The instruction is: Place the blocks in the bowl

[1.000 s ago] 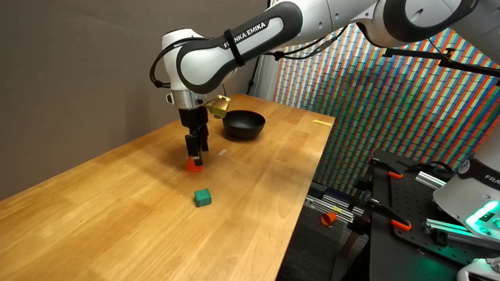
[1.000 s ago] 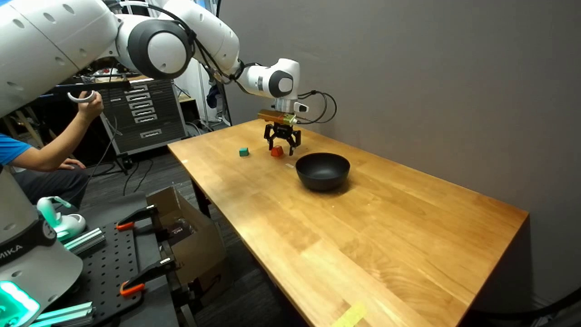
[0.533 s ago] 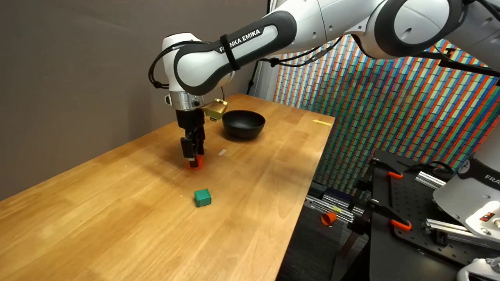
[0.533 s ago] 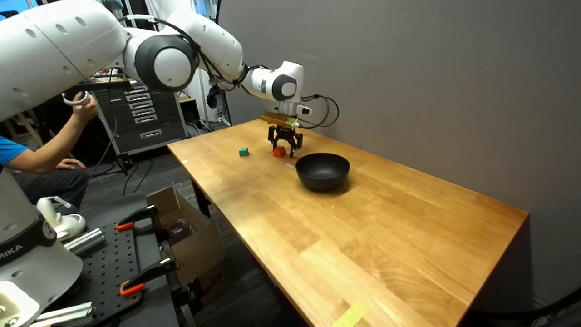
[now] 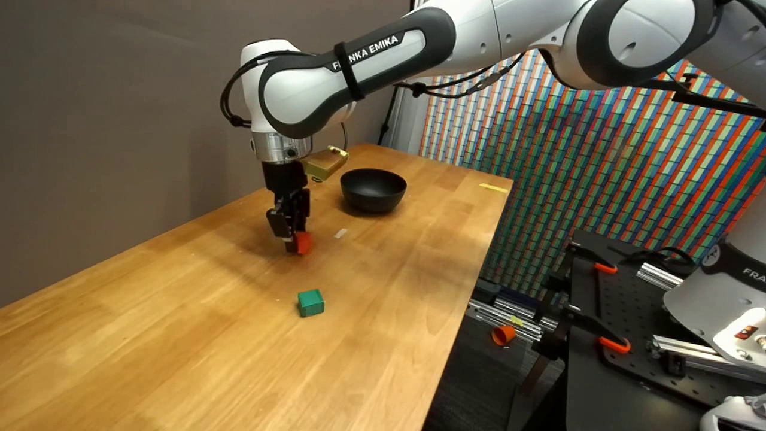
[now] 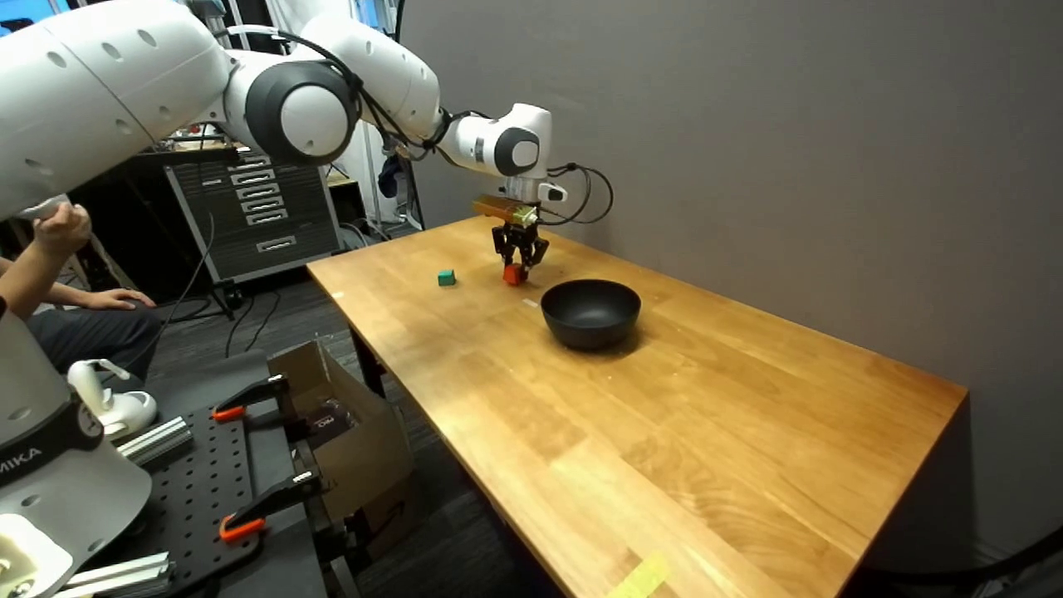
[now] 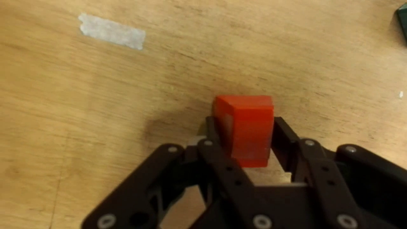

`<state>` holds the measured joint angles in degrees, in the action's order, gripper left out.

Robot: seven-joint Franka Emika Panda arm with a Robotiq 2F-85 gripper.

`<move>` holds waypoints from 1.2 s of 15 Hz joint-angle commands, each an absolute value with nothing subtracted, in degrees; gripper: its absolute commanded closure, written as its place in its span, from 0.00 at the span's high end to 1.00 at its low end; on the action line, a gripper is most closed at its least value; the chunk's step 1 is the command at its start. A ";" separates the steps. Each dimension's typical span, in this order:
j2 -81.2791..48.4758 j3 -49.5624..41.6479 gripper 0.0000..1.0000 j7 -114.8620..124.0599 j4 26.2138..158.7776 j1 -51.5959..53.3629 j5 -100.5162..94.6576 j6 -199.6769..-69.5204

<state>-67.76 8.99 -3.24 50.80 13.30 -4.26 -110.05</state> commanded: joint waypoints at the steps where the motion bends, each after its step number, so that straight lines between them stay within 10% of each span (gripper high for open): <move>1: -59.65 6.01 0.19 4.26 60.87 13.39 -5.54 -112.00; 13: -37.38 -8.79 0.22 29.84 87.04 17.78 -21.83 -116.72; 14: -36.40 -8.98 0.69 31.22 88.53 17.66 -22.64 -116.66; 18: -33.74 -7.87 0.92 34.44 93.30 16.70 -23.30 -116.99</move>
<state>-37.92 -8.17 31.61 87.08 16.67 -22.16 -114.54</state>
